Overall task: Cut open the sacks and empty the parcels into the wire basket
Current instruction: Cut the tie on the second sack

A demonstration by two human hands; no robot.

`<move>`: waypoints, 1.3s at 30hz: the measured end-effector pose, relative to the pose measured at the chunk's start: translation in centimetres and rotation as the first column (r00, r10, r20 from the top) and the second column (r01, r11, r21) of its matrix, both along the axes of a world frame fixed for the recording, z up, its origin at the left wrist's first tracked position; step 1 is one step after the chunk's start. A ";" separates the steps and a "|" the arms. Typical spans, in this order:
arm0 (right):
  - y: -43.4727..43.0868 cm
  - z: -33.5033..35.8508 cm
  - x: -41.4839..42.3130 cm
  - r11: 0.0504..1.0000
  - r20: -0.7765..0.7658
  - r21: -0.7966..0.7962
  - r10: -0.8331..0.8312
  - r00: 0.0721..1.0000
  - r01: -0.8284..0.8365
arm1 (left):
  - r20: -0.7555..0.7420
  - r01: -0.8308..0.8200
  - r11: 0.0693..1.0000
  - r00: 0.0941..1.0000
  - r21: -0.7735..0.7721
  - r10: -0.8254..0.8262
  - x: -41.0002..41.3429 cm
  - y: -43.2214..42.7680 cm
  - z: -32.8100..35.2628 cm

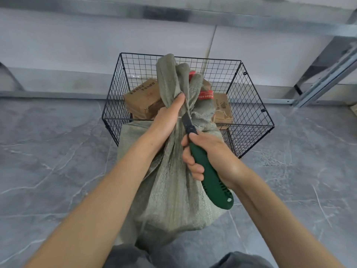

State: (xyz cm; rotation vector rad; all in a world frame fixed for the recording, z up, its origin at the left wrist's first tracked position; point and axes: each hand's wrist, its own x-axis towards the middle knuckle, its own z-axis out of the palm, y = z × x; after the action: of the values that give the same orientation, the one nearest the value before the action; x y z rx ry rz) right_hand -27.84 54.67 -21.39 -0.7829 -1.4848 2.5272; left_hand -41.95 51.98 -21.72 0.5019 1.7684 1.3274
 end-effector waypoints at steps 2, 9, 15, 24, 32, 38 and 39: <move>0.1 -0.1 -0.1 0.996 -0.004 -0.076 0.040 0.999 -0.041 | 0.010 0.010 1.000 1.000 -0.010 -0.010 -0.3 0.0 -0.1; 0.1 -0.3 0.0 0.966 -0.030 -0.237 0.095 0.995 -0.099 | 0.023 -0.020 0.999 1.000 -0.041 0.021 -0.5 0.2 -0.1; 0.1 -0.5 0.1 0.966 -0.026 -0.234 0.108 0.994 -0.111 | 0.048 -0.042 0.996 0.998 -0.075 0.046 -0.5 0.2 0.1; 0.1 -0.6 0.1 0.982 -0.012 -0.176 0.069 0.998 -0.070 | 0.071 -0.095 0.993 0.992 -0.066 0.100 -0.3 0.3 0.3; -0.1 0.4 -1.2 0.983 0.036 0.179 -0.037 0.999 0.030 | 0.128 -0.117 0.993 0.985 -0.025 0.120 -0.2 0.3 0.2; -0.5 0.7 -3.6 0.936 0.022 0.324 -0.157 0.987 0.141 | 0.211 -0.162 0.985 0.966 0.060 0.146 -0.5 0.2 -0.2; -0.6 0.6 -4.0 0.923 0.026 0.354 -0.169 0.985 0.149 | 0.209 -0.178 0.983 0.964 0.053 0.164 -0.5 0.3 -0.3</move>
State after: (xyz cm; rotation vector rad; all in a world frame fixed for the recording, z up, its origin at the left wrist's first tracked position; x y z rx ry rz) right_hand -31.81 54.06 -20.78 -0.8774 -1.7436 2.0563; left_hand -42.43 52.31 -21.99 0.2448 1.6274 1.5101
